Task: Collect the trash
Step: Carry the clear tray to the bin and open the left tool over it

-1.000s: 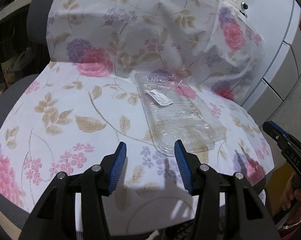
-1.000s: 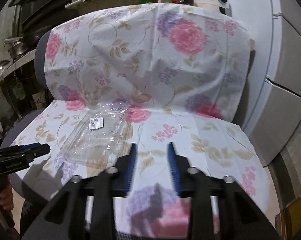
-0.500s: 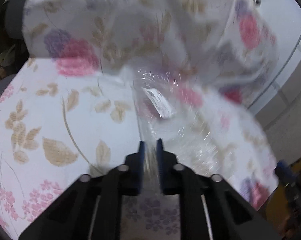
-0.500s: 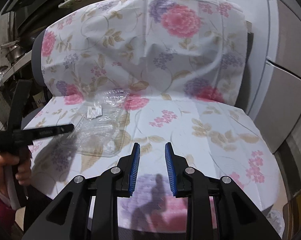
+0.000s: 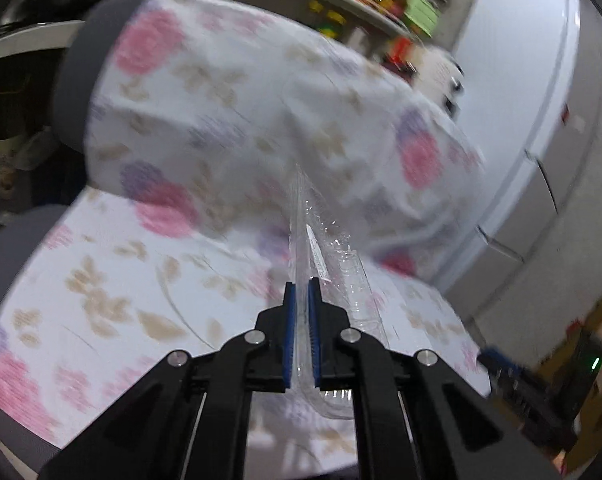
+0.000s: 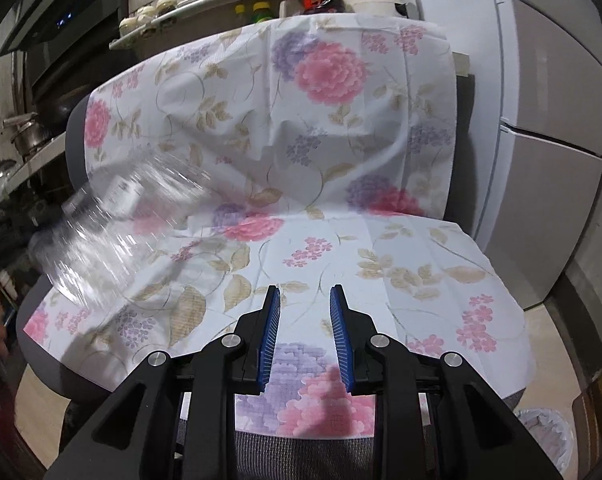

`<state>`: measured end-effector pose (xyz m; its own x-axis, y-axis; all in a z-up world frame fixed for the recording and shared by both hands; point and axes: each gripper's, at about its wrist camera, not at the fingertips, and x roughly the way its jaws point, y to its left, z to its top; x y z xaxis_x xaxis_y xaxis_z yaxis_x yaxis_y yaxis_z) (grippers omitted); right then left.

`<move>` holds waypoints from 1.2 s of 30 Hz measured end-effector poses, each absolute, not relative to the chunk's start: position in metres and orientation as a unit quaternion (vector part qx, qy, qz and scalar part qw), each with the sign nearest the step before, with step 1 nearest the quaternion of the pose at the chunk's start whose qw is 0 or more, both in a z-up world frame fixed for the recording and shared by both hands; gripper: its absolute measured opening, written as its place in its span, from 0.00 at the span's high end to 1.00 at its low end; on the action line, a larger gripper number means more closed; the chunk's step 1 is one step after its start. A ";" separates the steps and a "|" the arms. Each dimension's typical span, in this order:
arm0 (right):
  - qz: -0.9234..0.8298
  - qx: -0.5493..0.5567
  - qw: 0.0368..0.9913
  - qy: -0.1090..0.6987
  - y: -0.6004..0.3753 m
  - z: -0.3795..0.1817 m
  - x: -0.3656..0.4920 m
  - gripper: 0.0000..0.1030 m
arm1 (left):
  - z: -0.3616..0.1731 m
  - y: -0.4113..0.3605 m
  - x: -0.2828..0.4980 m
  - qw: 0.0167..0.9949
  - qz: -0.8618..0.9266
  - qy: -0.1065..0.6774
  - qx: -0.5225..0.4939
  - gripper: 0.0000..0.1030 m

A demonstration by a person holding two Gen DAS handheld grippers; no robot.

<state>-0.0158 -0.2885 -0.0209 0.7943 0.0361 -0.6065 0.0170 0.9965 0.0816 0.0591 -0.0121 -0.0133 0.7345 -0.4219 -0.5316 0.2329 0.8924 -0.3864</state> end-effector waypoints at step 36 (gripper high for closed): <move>-0.326 0.177 0.872 0.318 -0.530 -0.059 -0.265 0.73 | -0.099 -0.411 -0.098 0.754 -0.512 0.378 0.161 0.96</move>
<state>-0.2650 -0.5298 -0.0586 0.5844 -0.4568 -0.6707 0.6821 0.7242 0.1011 -0.0982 -0.4115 -0.0992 0.1895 -0.6507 -0.7353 0.8941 0.4238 -0.1447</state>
